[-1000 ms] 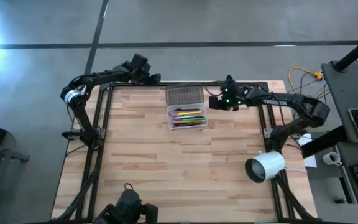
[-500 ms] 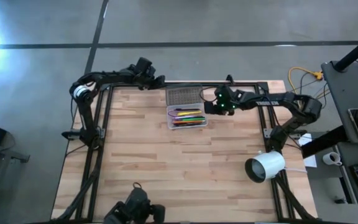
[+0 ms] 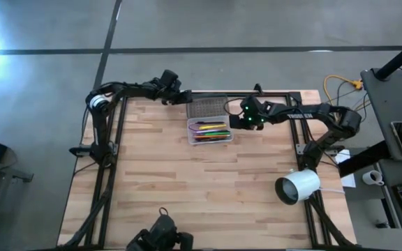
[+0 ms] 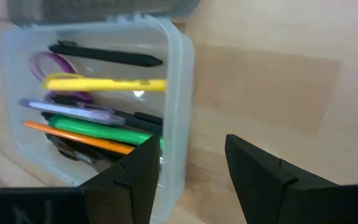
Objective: Pick & place school supplies into a supply box
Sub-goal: Close the black supply box
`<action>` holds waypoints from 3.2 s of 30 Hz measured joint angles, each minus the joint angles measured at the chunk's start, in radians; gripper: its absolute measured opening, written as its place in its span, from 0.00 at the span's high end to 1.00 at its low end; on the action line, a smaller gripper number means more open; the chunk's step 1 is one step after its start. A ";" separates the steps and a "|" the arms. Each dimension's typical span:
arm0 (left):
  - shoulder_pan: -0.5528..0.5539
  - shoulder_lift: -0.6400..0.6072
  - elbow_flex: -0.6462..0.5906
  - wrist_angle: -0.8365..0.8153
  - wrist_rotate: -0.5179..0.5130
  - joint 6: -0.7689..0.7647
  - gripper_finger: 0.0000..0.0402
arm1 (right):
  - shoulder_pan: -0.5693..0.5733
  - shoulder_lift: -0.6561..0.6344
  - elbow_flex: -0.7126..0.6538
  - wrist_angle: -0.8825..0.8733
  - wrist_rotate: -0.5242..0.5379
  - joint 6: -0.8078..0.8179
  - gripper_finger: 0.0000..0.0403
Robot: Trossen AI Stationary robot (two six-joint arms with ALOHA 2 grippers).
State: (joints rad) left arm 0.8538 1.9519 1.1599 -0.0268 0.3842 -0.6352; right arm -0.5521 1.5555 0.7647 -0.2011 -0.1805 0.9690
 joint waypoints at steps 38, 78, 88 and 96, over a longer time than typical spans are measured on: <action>-0.160 -0.236 -0.002 0.036 0.048 0.199 0.76 | 0.001 -0.040 -0.028 -0.039 0.137 -0.079 0.61; -0.368 -0.239 -0.100 0.166 0.026 0.337 0.77 | 0.025 -0.669 -0.019 -0.388 0.272 -0.058 0.62; -0.266 -0.145 -0.131 0.090 -0.046 0.108 0.77 | 0.025 -0.612 -0.028 -0.564 0.225 0.021 0.62; -0.204 -0.020 -0.098 0.167 -0.014 -0.105 0.77 | 0.047 -0.477 -0.035 -0.553 0.157 -0.001 0.61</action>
State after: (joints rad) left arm 0.6494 1.9315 1.0620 0.1399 0.3698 -0.7400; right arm -0.5055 1.0782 0.7296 -0.7541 -0.0238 0.9676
